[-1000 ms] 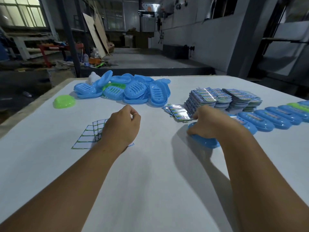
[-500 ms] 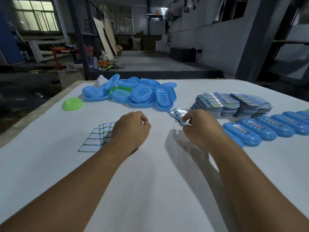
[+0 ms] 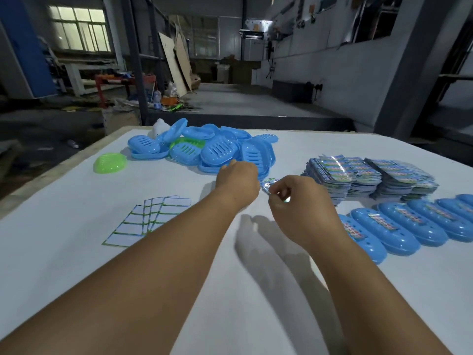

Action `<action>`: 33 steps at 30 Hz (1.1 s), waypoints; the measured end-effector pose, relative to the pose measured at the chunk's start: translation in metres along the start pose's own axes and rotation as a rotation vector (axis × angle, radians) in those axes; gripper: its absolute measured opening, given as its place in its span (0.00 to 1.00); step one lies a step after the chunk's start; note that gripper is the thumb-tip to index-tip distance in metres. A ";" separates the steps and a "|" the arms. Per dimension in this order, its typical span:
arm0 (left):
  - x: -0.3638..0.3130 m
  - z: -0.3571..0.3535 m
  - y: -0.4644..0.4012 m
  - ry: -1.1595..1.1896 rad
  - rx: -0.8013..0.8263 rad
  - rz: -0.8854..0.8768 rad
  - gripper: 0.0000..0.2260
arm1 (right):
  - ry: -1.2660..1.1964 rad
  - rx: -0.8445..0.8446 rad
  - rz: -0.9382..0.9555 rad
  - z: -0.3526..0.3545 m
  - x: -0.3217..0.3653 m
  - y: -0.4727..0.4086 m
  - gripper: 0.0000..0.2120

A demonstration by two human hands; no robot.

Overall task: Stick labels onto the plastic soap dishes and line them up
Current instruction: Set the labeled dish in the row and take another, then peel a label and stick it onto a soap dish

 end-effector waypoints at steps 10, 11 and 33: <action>0.043 0.003 -0.001 0.568 -0.197 0.423 0.06 | -0.062 -0.005 -0.036 -0.001 -0.002 -0.005 0.06; 0.049 0.004 0.001 0.645 -0.211 0.493 0.07 | -0.063 -0.003 -0.035 -0.001 -0.002 -0.005 0.05; 0.101 0.042 0.116 1.174 0.157 1.008 0.07 | -0.164 0.260 0.241 -0.039 0.030 0.014 0.25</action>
Point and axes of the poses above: each hand's wrist, its own y-axis away from the middle knuckle, its own z-axis out of the back of the hand, x = y × z, the point moved 9 cm from there along -y, towards the middle knuckle, and after that the axes turned 7 degrees about -x, right-handed, at the moved point
